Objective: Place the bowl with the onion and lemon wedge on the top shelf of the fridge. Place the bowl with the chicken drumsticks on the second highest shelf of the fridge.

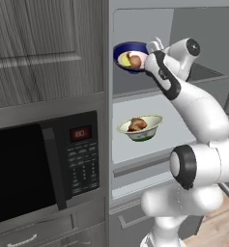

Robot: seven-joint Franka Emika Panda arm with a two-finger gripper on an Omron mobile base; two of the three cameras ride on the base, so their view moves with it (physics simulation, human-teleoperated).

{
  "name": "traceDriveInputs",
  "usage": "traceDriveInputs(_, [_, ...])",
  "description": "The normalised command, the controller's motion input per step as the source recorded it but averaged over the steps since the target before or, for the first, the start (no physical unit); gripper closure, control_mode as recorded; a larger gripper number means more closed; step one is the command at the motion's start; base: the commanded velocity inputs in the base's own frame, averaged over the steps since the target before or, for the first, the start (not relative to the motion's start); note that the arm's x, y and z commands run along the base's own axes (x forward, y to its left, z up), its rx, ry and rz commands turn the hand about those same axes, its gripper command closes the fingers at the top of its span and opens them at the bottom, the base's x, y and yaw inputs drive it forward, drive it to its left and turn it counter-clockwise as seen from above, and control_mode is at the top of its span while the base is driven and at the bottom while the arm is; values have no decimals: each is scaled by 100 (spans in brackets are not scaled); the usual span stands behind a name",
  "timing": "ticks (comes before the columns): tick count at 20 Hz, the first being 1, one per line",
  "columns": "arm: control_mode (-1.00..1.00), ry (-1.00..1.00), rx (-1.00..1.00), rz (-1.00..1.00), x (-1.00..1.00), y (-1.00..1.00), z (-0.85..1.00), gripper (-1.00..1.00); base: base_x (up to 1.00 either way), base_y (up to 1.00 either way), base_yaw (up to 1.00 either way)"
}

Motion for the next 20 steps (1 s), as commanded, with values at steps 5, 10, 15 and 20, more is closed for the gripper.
traceDriveInputs(5, [-100,0,-7,0,-6,8,4,-100,0,0,0])
traceDriveInputs(10, [-100,-5,0,0,-77,-15,19,-100,0,0,0])
traceDriveInputs(15, [-100,-19,1,0,-100,-43,35,-100,0,0,0])
traceDriveInputs(20, [-100,-19,0,0,-100,-52,24,-100,0,0,0])
